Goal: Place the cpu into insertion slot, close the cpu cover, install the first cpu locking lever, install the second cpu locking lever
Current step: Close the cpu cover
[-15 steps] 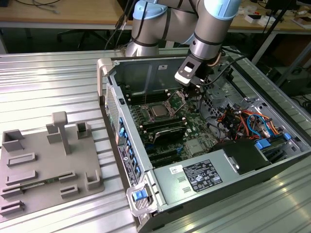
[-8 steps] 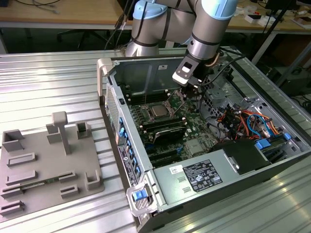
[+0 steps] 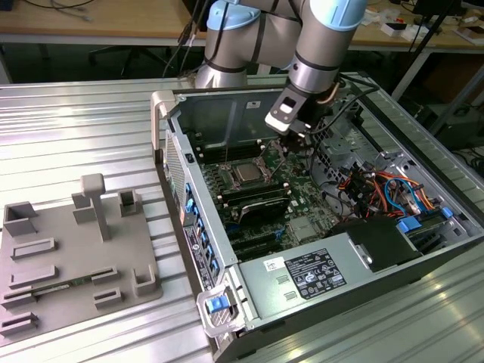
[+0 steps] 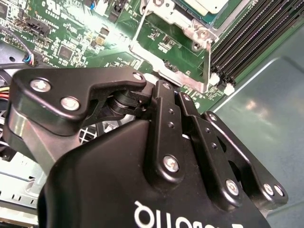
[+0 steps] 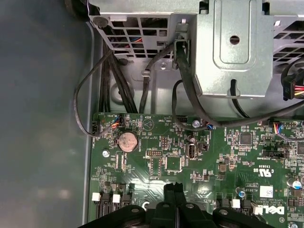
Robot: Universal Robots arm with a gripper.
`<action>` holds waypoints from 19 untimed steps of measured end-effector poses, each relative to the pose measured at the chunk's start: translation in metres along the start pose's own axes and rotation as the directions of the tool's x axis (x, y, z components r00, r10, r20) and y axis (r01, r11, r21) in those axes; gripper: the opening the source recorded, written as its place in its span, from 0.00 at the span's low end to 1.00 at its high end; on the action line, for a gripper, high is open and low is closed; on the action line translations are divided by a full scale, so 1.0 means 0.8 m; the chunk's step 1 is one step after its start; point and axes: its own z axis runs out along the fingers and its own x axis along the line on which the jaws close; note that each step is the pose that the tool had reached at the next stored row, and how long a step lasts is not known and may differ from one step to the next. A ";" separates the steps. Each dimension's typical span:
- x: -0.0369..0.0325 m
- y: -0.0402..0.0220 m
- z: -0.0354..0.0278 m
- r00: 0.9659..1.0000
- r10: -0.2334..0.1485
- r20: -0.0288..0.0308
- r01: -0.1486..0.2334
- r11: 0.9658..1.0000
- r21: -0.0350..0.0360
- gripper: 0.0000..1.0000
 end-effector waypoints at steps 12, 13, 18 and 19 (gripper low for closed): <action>0.0009 -0.0197 -0.0009 1.000 0.000 0.000 0.000 1.000 0.000 0.11; 0.0010 -0.0214 -0.0010 1.000 0.000 0.000 0.000 1.000 0.000 0.11; 0.0014 -0.0307 -0.0014 1.000 0.000 0.000 0.000 1.000 0.000 0.11; 0.0015 -0.0322 -0.0014 1.000 0.000 0.000 0.000 1.000 0.000 0.11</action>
